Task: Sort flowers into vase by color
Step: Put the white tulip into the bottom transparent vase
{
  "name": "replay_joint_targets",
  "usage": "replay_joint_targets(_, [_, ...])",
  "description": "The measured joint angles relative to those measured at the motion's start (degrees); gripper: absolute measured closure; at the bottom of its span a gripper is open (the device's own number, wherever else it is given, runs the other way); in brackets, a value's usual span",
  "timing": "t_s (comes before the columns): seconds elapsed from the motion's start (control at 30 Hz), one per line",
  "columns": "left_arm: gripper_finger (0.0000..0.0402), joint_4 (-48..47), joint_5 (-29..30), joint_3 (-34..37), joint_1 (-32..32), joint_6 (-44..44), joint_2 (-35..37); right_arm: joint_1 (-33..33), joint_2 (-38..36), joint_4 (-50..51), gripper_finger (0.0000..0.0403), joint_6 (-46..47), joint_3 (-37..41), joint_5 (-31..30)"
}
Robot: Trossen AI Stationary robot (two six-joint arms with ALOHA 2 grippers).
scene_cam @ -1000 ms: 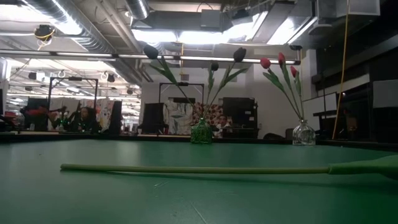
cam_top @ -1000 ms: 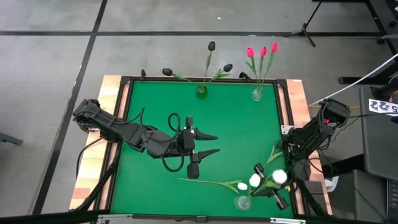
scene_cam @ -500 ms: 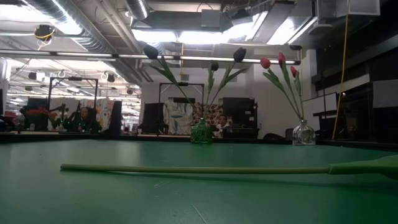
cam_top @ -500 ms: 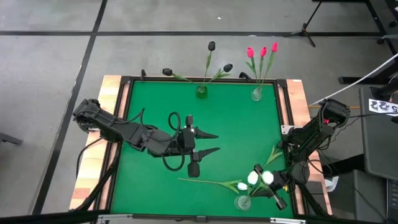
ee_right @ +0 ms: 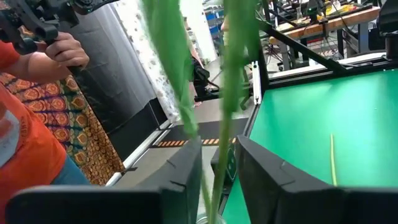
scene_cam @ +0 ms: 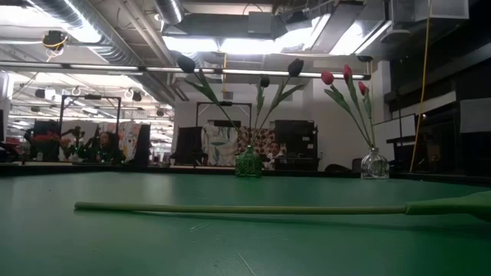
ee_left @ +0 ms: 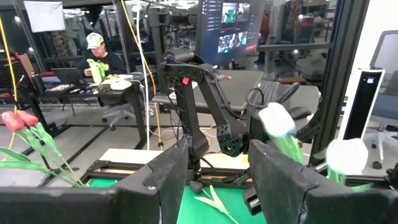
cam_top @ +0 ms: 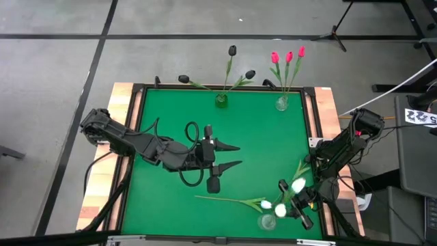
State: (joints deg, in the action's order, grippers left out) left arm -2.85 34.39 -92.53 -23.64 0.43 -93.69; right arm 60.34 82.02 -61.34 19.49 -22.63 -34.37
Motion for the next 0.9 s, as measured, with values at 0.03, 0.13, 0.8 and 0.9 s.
replay_joint_targets(0.03, [0.0234, 0.0, 0.0, 0.0, 0.1, 0.0, 0.0, 0.0, 0.0, 0.0, 0.0300, 0.0, 0.0, 0.0])
replay_joint_targets(0.13, [0.0234, -0.4, 0.0, 0.0, 0.1, -0.2, 0.0, 0.0, 0.0, -0.1, 0.0290, 0.0, 0.0, 0.0])
replay_joint_targets(0.8, [0.0234, -18.4, 0.0, 0.0, 0.1, -13.9, -2.0, 0.0, -6.0, 6.3, 0.0221, 3.2, 0.0, -0.8])
replay_joint_targets(0.9, [0.0234, -21.4, -0.1, 0.0, 0.1, -17.1, -2.5, 0.0, -8.8, 9.9, 0.0217, 4.3, 0.0, -0.9])
